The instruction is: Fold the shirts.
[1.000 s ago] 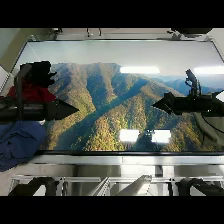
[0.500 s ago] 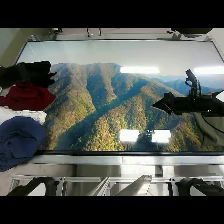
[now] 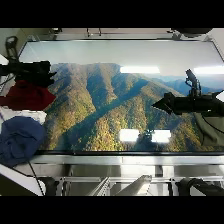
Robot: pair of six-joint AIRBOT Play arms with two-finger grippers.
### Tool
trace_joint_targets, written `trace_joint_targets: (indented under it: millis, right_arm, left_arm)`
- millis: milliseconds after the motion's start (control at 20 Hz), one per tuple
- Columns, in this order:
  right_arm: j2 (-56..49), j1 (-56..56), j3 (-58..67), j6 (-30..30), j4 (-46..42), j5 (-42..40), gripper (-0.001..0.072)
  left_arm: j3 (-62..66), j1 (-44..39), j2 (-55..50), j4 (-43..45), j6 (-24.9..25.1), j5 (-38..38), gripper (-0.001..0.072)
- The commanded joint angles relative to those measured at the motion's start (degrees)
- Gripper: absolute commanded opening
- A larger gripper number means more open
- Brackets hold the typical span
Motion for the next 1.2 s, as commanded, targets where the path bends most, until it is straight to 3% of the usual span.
trace_joint_targets:
  millis: [0,150,200,300,350,600,900,1150]
  right_arm:
    - [0.0,0.1,0.0,0.0,0.0,0.0,0.002]
    - [0.0,0.1,0.0,0.0,0.0,0.0,0.002]
    - [0.0,0.1,0.0,0.0,0.0,0.0,0.002]
    - [0.0,0.1,0.0,0.0,0.0,0.0,0.0021]
    - [0.0,0.1,0.0,0.0,0.0,-0.1,0.002]
    - [0.0,0.1,0.0,0.0,0.0,-0.1,0.002]
    - [0.0,0.0,0.0,0.0,0.0,-0.2,0.002]
    - [0.0,0.0,0.0,0.0,1.0,3.4,0.0021]
  left_arm:
    - [9.8,-1.4,-14.4,3.5,0.5,0.4,0.0714]
    - [12.8,-3.1,-18.0,17.7,-2.8,-1.9,0.0692]
    - [12.1,-3.8,-17.6,22.6,-3.8,-1.7,0.0557]
    - [11.7,-4.8,-16.2,26.2,-3.9,-2.2,0.012]
    - [12.2,-5.3,-15.3,25.7,-3.9,-2.4,0.0018]
    - [13.3,-10.8,-4.0,11.1,-1.4,-2.1,0.0023]
    - [12.0,-19.2,16.5,-12.8,0.1,-13.0,0.0023]
    - [0.4,-24.2,26.9,-14.0,-4.2,-22.1,0.0023]
